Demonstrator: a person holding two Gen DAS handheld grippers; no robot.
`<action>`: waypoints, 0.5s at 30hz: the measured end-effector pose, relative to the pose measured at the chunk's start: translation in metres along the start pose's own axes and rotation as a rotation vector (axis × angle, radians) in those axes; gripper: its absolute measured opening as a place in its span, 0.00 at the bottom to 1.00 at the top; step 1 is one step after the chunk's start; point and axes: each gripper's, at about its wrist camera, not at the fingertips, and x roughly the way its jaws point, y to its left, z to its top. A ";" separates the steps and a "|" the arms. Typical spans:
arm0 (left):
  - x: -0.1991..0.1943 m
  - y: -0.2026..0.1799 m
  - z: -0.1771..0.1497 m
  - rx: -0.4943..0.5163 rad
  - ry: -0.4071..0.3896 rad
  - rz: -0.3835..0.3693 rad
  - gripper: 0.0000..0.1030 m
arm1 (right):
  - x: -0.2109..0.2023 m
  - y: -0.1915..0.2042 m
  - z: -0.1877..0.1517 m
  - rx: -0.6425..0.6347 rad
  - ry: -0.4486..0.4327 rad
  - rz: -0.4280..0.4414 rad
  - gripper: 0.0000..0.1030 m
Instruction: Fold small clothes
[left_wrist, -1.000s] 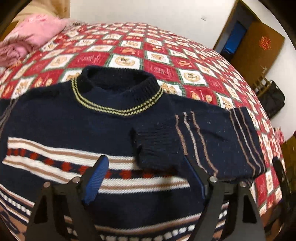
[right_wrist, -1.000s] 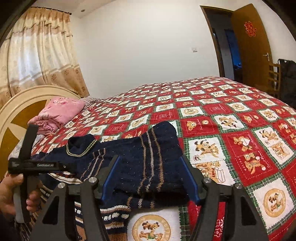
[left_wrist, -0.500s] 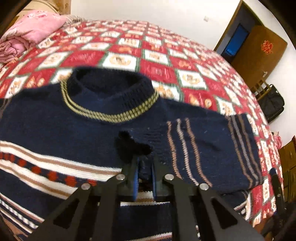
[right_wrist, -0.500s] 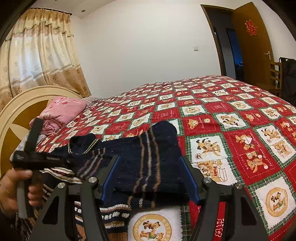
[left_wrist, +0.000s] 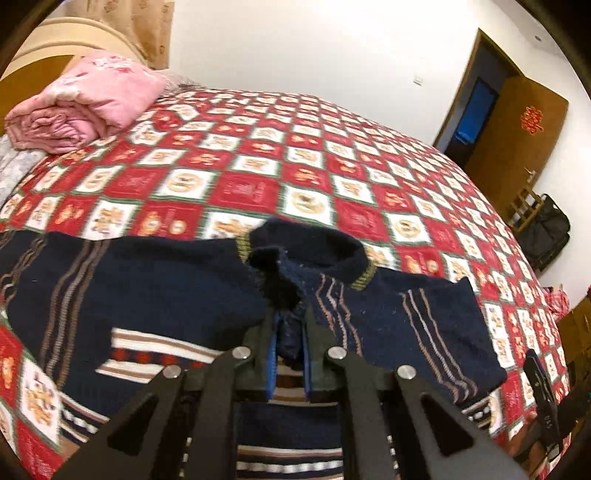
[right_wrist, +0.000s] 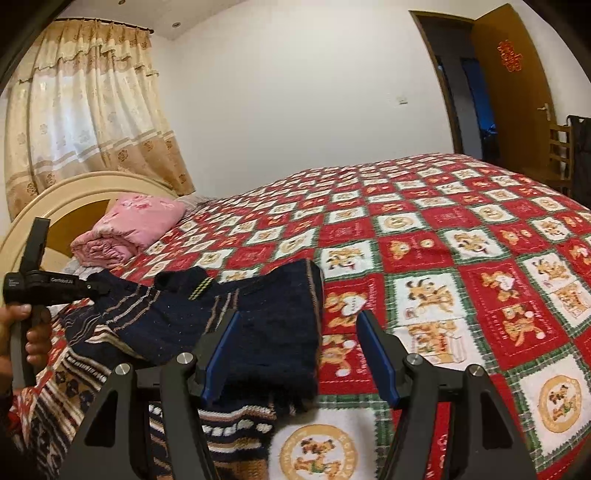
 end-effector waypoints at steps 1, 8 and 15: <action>-0.001 0.007 0.000 -0.006 -0.001 0.007 0.11 | 0.000 0.003 0.000 -0.007 0.005 0.014 0.63; 0.010 0.044 -0.009 -0.036 0.022 0.056 0.11 | 0.031 0.047 -0.020 -0.152 0.236 0.167 0.63; 0.039 0.053 -0.029 -0.035 0.081 0.094 0.11 | 0.054 0.064 -0.041 -0.248 0.420 0.141 0.64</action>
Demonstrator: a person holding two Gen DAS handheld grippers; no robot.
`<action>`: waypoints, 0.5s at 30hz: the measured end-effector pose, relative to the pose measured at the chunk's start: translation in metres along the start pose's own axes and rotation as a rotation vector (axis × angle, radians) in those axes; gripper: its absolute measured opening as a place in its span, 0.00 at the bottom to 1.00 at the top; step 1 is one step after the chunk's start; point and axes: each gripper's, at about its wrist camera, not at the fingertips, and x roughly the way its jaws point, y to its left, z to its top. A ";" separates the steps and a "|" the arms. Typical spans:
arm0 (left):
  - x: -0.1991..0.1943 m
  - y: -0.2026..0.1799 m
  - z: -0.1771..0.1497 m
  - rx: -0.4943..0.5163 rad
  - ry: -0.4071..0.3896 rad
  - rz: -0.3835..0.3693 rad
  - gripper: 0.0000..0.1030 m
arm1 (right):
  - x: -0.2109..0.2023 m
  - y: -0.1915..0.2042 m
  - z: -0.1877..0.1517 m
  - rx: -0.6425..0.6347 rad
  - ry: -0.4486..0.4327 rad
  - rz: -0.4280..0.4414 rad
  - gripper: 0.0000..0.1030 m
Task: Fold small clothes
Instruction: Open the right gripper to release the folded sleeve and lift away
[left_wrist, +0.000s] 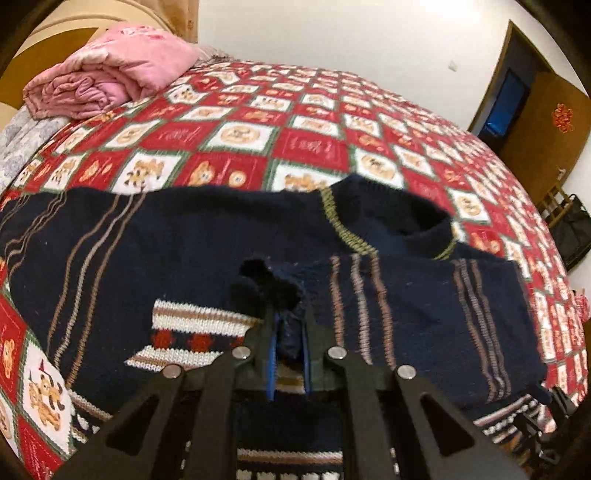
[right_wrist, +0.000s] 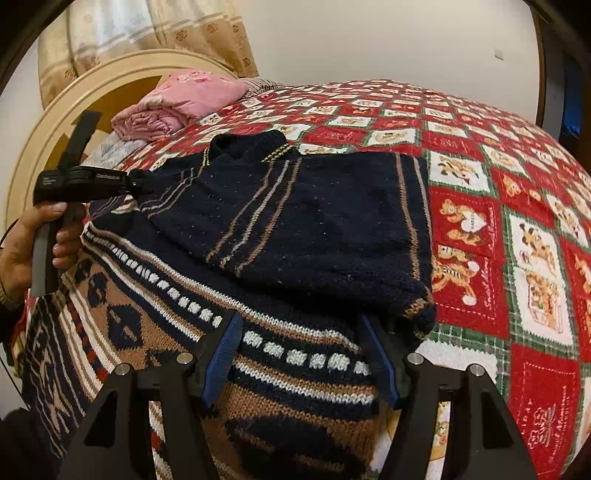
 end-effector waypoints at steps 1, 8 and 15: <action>0.003 0.002 -0.001 -0.003 0.004 0.001 0.11 | -0.001 0.000 0.000 0.000 -0.003 0.001 0.63; -0.002 0.002 -0.013 0.060 -0.016 0.019 0.16 | -0.046 0.016 0.019 -0.042 -0.240 -0.011 0.64; 0.002 -0.001 -0.015 0.094 -0.024 0.055 0.17 | 0.007 -0.009 0.016 0.065 -0.011 -0.086 0.64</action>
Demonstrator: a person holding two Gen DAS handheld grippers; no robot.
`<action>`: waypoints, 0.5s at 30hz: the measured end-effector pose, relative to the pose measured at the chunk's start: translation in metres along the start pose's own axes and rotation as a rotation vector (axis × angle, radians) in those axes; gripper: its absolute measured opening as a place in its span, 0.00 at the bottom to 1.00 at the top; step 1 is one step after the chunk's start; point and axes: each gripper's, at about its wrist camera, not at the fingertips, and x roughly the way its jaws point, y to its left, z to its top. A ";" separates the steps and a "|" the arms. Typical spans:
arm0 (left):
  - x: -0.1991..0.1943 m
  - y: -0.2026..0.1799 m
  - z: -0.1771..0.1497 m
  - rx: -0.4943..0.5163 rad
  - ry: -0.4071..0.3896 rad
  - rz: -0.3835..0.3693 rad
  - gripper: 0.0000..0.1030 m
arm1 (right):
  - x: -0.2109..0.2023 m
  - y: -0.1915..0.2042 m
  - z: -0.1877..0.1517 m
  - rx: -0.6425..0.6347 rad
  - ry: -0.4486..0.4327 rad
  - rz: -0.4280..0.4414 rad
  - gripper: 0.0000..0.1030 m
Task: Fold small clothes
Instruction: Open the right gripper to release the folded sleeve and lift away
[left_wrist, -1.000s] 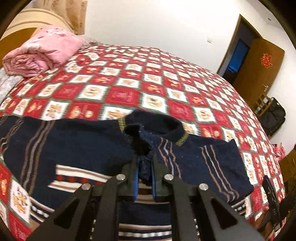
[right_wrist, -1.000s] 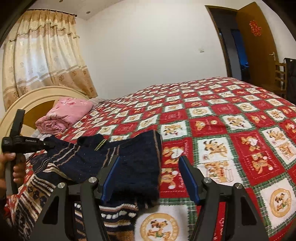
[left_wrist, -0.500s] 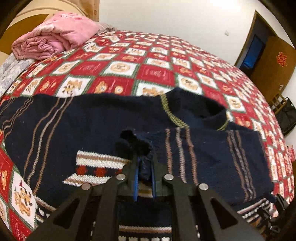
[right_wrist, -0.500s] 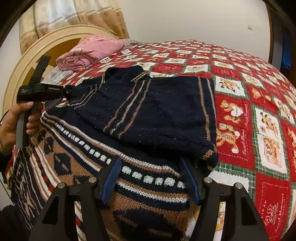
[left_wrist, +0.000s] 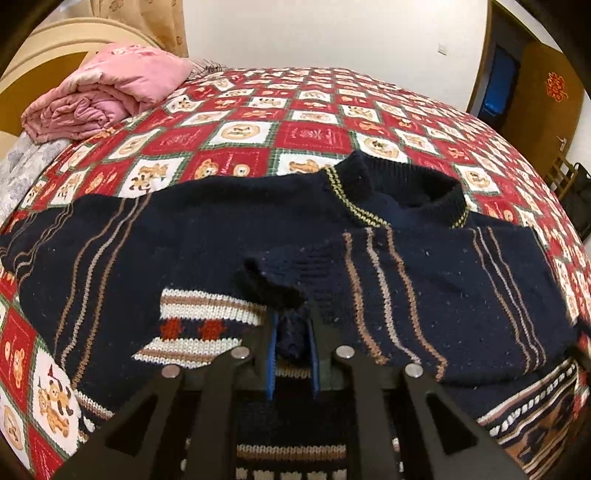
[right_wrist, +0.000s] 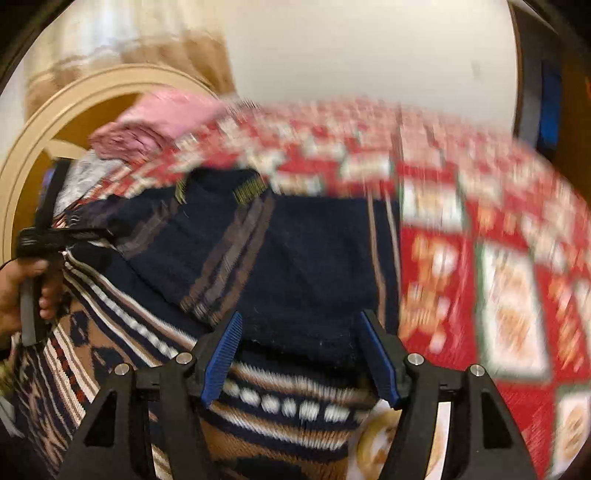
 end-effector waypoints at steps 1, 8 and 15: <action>-0.002 0.001 0.001 -0.001 0.000 -0.003 0.19 | -0.003 0.002 -0.002 -0.027 -0.005 -0.009 0.64; -0.027 0.027 -0.005 0.002 -0.030 0.020 0.54 | -0.002 0.022 -0.014 -0.161 0.012 -0.139 0.64; -0.052 0.094 -0.017 -0.027 -0.049 0.077 0.59 | -0.028 0.036 -0.008 -0.149 -0.003 -0.165 0.64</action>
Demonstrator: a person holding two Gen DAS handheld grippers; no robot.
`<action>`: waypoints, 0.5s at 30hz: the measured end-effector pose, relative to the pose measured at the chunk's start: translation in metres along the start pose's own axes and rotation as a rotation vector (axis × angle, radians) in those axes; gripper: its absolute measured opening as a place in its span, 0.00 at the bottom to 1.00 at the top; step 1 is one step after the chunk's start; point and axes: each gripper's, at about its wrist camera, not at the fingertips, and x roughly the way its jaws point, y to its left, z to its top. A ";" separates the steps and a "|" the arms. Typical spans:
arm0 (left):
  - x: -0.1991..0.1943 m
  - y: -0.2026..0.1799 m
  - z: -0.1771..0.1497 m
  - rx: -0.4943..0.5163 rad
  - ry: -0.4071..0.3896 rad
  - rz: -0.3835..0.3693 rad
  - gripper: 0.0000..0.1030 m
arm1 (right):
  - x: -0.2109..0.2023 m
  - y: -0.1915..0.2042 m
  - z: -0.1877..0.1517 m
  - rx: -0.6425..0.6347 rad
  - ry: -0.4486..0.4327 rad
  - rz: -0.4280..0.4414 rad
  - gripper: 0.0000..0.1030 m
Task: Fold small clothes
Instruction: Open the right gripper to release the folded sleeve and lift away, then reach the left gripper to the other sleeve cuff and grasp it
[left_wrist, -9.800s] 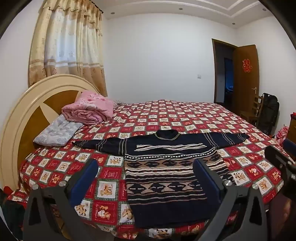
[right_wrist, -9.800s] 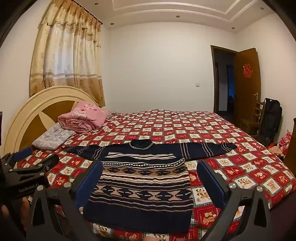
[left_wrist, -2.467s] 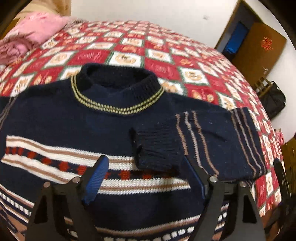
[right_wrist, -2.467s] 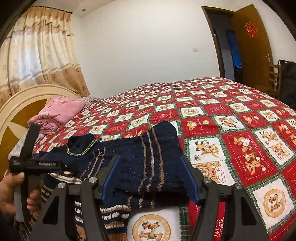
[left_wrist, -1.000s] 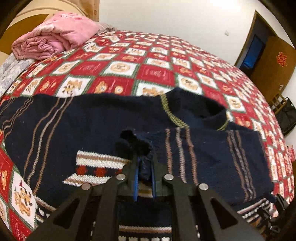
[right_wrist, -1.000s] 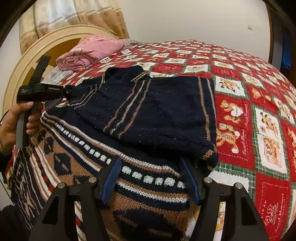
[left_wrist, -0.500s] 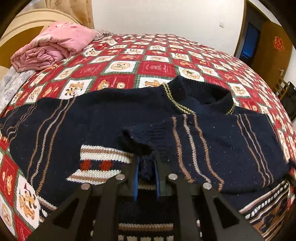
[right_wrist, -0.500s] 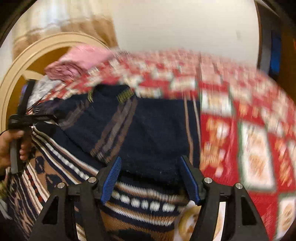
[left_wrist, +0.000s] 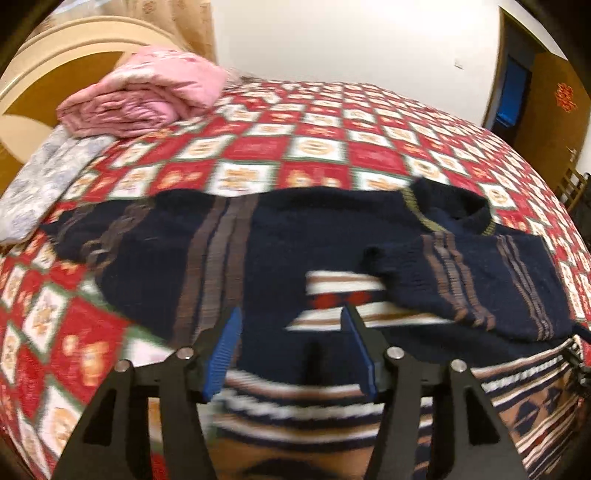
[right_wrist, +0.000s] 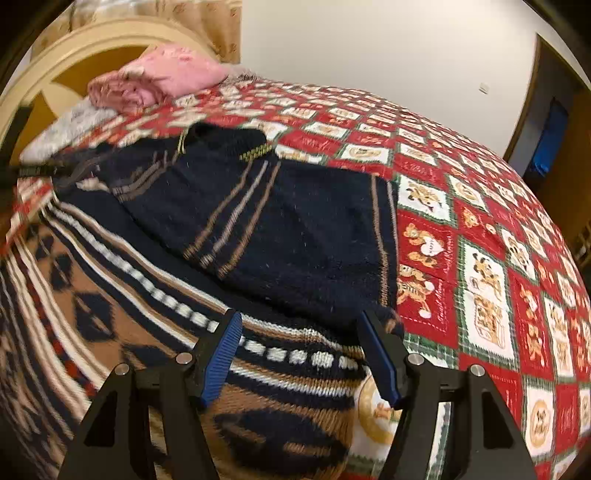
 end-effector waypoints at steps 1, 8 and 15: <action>-0.002 0.014 -0.001 -0.010 -0.006 0.016 0.60 | -0.005 0.003 0.003 0.003 -0.014 -0.004 0.64; -0.001 0.135 -0.006 -0.167 -0.008 0.201 0.63 | -0.021 0.070 0.030 -0.078 -0.071 0.087 0.64; 0.004 0.252 0.005 -0.413 -0.047 0.298 0.63 | -0.002 0.160 0.051 -0.227 -0.052 0.175 0.64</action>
